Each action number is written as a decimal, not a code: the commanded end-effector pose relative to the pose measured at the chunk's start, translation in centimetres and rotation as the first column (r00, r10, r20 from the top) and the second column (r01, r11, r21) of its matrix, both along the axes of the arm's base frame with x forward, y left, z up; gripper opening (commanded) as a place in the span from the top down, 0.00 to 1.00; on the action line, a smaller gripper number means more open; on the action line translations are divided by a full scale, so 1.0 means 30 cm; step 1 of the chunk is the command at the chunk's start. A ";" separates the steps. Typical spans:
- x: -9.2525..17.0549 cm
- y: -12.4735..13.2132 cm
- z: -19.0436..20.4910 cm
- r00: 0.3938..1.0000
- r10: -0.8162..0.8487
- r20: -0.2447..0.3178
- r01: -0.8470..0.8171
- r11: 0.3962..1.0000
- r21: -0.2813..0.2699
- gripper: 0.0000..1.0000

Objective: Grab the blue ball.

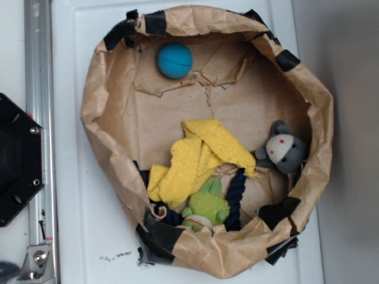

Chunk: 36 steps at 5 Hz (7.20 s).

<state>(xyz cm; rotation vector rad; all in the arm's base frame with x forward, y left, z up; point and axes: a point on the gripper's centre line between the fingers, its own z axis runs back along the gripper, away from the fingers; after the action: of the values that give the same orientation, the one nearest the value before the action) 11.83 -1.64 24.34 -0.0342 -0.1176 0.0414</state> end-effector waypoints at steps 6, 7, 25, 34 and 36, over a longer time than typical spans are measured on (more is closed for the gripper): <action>0.476 0.237 -0.526 0.854 -0.516 -0.061 0.512 0.814 0.275 0.00; 0.410 0.193 -0.597 0.769 -0.637 -0.055 0.626 0.731 0.271 0.00; 0.431 0.207 -0.182 0.998 -0.038 0.053 0.028 0.985 0.172 1.00; 0.379 0.386 -0.589 0.822 -0.564 -0.070 0.565 0.795 0.222 0.00; 0.396 0.471 -0.624 0.797 -0.599 -0.082 0.603 0.780 0.169 0.00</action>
<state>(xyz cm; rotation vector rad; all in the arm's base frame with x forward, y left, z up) 22.64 11.03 4.53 0.0781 -0.0552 -0.6291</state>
